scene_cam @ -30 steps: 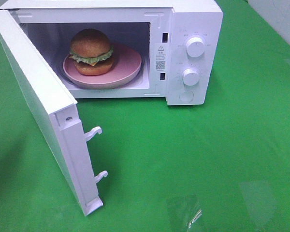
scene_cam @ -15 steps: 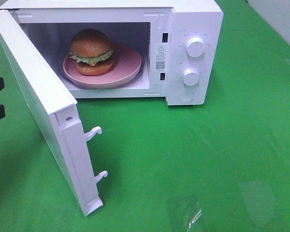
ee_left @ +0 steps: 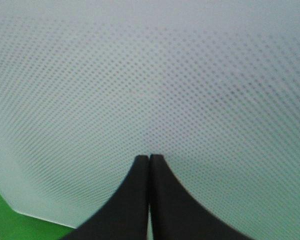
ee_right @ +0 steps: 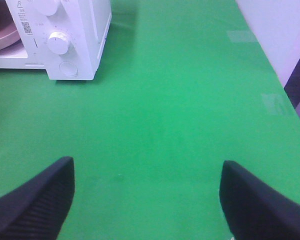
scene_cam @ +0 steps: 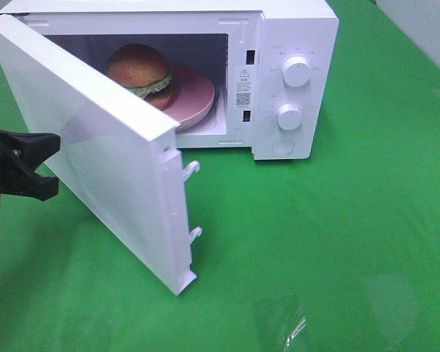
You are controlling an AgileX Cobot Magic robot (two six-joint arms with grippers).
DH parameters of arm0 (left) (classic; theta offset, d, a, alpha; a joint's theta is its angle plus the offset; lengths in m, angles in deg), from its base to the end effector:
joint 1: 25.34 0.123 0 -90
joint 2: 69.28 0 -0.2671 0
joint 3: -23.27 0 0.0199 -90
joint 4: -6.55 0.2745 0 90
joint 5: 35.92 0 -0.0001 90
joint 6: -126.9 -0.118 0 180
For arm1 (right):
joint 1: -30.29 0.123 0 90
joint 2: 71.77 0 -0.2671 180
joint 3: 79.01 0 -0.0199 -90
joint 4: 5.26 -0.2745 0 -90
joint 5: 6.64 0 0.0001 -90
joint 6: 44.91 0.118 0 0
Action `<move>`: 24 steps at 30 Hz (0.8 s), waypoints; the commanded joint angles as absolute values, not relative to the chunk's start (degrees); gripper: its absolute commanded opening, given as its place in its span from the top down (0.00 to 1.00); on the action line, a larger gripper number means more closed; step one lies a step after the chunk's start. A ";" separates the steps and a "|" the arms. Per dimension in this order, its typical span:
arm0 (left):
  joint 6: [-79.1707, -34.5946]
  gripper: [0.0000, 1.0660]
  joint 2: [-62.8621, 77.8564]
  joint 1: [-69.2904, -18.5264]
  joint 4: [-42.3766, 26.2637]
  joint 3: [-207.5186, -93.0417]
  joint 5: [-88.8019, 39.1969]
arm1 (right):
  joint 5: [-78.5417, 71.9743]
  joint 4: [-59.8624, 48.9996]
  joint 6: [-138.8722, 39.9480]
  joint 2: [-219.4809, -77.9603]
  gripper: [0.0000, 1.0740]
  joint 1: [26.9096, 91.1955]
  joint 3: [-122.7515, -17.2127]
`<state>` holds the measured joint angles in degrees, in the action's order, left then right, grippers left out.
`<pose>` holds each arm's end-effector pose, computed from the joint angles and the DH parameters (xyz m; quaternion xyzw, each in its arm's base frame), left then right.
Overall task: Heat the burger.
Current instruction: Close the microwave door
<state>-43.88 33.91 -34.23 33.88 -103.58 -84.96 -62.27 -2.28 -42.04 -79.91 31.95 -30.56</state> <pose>0.2830 -0.0856 0.1004 0.2282 0.7833 -0.1419 0.5606 0.0630 -0.0032 0.2840 0.0085 0.8298 -0.0040 0.5580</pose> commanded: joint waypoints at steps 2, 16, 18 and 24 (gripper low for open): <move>-44.79 1.00 35.11 -36.35 32.11 -105.13 -85.65 | -61.70 -2.68 -42.62 -78.30 0.29 31.67 -30.45; -44.56 1.00 40.44 -42.93 27.93 -114.93 -82.84 | -61.70 -2.68 -42.62 -78.30 0.29 31.67 -30.45; -44.39 1.00 41.30 -43.68 27.24 -116.25 -82.90 | -61.70 -2.68 -42.62 -78.30 0.29 31.67 -30.45; -43.25 1.00 43.31 -45.68 25.18 -120.09 -82.67 | -61.70 -2.68 -42.56 -78.30 0.29 31.67 -30.45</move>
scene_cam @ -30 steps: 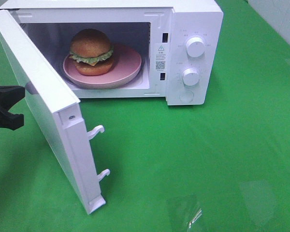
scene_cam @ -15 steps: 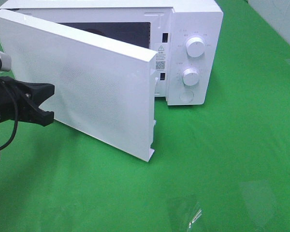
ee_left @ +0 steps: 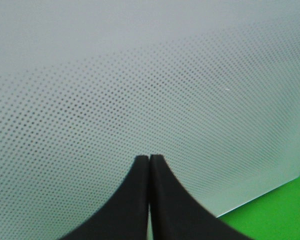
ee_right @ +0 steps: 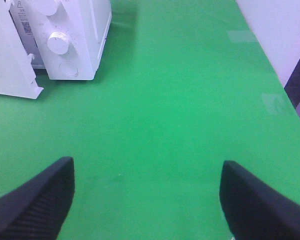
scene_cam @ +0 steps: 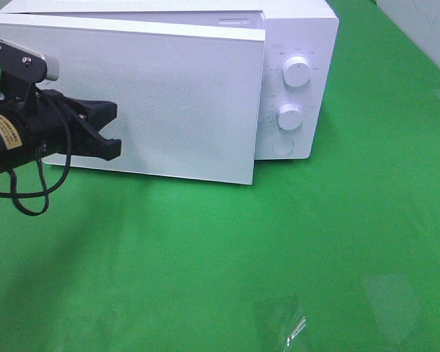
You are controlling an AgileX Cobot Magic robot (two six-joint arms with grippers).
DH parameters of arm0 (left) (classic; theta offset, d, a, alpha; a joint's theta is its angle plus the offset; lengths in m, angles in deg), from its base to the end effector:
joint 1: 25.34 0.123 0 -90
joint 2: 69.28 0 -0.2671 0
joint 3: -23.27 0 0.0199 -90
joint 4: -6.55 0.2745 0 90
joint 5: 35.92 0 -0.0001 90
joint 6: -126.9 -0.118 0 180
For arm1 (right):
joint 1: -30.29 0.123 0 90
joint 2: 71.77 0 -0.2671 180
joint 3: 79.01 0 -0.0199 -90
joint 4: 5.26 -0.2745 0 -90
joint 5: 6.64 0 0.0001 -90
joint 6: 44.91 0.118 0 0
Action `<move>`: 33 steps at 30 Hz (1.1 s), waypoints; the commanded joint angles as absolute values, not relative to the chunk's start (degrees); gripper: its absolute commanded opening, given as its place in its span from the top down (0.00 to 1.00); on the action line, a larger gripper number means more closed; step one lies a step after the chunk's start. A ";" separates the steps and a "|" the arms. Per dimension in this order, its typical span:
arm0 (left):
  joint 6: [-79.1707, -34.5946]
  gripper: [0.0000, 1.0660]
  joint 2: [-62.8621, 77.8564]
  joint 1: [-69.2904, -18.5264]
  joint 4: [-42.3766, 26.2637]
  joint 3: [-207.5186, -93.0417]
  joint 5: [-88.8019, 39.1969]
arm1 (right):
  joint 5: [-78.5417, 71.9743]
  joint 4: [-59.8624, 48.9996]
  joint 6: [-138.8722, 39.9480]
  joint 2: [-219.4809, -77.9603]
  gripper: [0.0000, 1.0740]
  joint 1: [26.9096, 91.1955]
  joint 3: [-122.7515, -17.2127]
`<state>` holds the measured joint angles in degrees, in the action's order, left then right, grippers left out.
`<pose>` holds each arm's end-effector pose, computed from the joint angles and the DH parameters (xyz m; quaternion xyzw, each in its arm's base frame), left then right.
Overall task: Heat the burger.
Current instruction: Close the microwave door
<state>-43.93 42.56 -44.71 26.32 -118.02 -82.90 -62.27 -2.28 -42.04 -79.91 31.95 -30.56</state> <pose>0.3318 -0.1475 0.1114 0.2378 0.7559 -0.1756 0.5842 0.0630 -0.0032 0.2840 0.0085 0.8298 -0.0040 0.5580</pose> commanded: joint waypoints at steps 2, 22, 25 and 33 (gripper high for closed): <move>-43.30 1.00 44.40 -47.00 24.77 -122.43 -80.61 | -61.70 -2.68 -42.62 -78.30 0.29 31.67 -30.45; -44.11 1.00 52.42 -54.05 18.87 -137.33 -73.50 | -61.70 -2.62 -42.56 -78.30 0.29 31.67 -30.45; -44.11 1.00 52.76 -54.28 18.93 -138.13 -72.82 | -61.70 -2.62 -42.62 -78.30 0.29 31.67 -30.45; -43.99 1.00 56.08 -56.57 18.19 -144.78 -70.41 | -61.70 -2.62 -42.62 -78.30 0.29 31.67 -30.45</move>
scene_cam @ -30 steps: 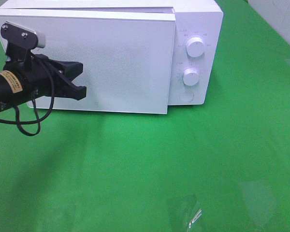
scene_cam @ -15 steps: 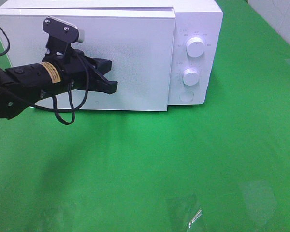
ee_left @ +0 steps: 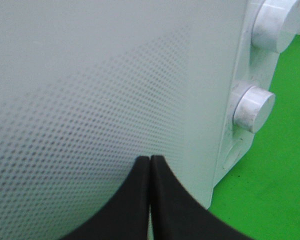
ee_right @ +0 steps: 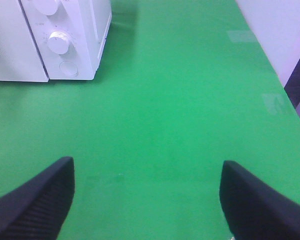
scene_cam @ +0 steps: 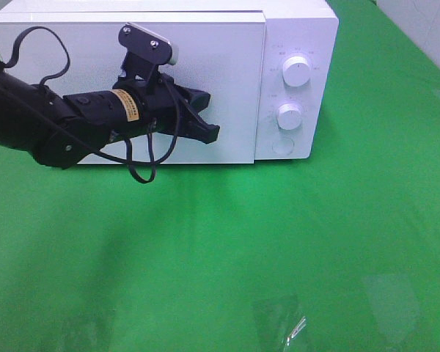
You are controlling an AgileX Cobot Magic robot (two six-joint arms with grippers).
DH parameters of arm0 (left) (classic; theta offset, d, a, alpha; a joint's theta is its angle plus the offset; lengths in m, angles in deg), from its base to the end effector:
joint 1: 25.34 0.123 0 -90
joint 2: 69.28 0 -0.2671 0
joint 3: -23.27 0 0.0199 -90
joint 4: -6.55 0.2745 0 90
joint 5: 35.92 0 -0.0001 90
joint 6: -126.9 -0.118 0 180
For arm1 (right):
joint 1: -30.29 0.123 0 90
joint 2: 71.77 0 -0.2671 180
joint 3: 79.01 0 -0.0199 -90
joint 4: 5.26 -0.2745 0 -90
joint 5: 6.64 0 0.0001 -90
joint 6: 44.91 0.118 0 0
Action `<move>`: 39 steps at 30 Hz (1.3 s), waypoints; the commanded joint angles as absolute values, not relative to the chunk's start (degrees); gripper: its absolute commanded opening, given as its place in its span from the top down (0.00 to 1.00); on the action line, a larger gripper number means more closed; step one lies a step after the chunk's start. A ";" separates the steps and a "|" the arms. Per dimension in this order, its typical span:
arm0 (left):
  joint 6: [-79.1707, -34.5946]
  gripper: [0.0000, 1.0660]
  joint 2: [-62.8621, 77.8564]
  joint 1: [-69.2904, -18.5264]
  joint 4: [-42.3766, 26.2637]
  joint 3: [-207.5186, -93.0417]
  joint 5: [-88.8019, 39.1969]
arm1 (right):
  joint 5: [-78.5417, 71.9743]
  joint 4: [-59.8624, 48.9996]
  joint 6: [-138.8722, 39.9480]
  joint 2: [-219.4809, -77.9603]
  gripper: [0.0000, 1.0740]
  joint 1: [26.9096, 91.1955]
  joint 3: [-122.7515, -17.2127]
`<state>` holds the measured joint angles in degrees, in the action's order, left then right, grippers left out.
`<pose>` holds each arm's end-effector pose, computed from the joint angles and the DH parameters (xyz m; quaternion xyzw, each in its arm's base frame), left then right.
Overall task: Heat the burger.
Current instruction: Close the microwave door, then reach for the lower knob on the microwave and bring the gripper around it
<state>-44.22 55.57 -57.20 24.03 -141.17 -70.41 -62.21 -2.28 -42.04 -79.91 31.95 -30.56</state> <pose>0.3750 -0.2567 0.1089 0.3059 0.7429 -0.2009 0.5605 0.0631 -0.0032 0.2841 0.0085 0.8295 -0.0039 0.5584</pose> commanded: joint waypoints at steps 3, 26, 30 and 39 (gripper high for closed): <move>-44.11 1.00 56.43 -56.74 18.07 -145.41 -69.84 | -61.70 -2.62 -42.62 -78.30 0.29 31.67 -30.45; -43.48 0.80 51.44 -65.11 15.72 -150.05 -44.91 | -61.70 -2.62 -42.56 -78.30 0.29 31.67 -30.45; -43.19 0.31 48.98 -67.86 15.43 -150.05 -37.92 | -61.70 -2.62 -42.56 -78.30 0.29 31.67 -30.45; -42.85 0.05 42.28 -74.79 14.52 -150.05 -20.62 | -61.70 -2.62 -42.56 -78.30 0.29 31.67 -30.45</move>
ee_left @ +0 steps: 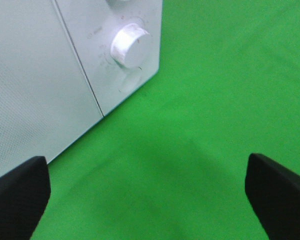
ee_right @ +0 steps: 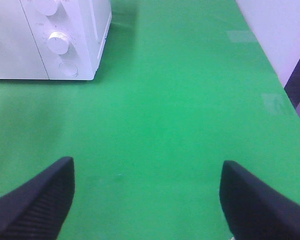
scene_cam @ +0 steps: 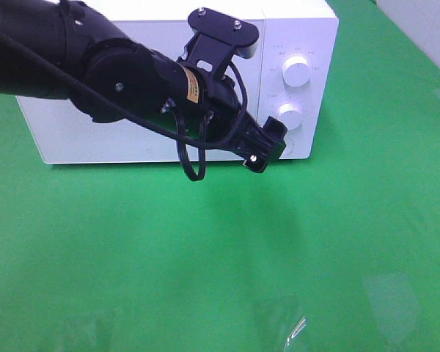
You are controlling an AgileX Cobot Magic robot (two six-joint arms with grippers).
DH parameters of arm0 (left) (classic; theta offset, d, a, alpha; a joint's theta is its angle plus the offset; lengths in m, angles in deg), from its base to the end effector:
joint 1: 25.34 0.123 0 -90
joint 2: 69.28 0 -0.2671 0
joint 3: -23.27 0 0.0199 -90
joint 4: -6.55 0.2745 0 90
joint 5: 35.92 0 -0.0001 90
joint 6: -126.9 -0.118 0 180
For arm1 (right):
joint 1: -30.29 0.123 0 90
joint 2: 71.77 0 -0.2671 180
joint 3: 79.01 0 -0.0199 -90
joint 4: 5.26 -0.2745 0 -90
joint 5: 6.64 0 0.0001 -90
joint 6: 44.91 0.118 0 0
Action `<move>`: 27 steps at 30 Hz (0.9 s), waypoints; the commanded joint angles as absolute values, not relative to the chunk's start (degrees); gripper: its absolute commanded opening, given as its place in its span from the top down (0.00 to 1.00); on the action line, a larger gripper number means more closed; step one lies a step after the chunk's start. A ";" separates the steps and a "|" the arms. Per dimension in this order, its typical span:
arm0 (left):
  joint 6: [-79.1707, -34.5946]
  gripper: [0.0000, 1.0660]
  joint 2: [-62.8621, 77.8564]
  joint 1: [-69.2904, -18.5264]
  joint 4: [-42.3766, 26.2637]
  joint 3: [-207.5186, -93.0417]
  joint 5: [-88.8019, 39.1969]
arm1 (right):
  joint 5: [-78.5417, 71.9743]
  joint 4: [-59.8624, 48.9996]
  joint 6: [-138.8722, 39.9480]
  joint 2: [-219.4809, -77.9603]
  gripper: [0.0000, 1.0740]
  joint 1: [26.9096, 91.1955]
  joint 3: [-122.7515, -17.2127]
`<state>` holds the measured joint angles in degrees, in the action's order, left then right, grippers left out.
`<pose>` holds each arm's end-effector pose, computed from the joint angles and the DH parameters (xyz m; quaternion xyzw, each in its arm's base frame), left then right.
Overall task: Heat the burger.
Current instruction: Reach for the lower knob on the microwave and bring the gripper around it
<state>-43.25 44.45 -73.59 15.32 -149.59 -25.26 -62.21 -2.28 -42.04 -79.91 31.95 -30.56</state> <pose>0.2966 -0.3273 0.1657 0.3582 0.8380 -0.1605 0.3790 0.0631 -0.0032 0.2841 0.0085 0.8295 -0.0039 0.5584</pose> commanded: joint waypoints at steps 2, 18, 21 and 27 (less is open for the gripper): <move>-42.85 0.05 40.67 -75.19 14.29 -150.05 -17.81 | -61.70 -2.62 -42.56 -78.30 0.29 31.67 -30.45; -42.85 0.06 28.75 -74.91 11.94 -150.11 13.76 | -61.70 -2.62 -42.56 -78.30 0.29 31.67 -30.45; -42.85 0.06 28.24 -74.91 12.00 -150.22 17.20 | -61.70 -2.62 -42.56 -78.30 0.29 31.67 -30.45; -42.90 0.06 26.35 -71.30 10.39 -150.22 22.12 | -61.70 -2.62 -42.56 -78.30 0.29 31.67 -30.45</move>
<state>-43.25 26.98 -71.52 10.28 -149.88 21.15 -62.21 -2.28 -42.04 -79.91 31.95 -30.56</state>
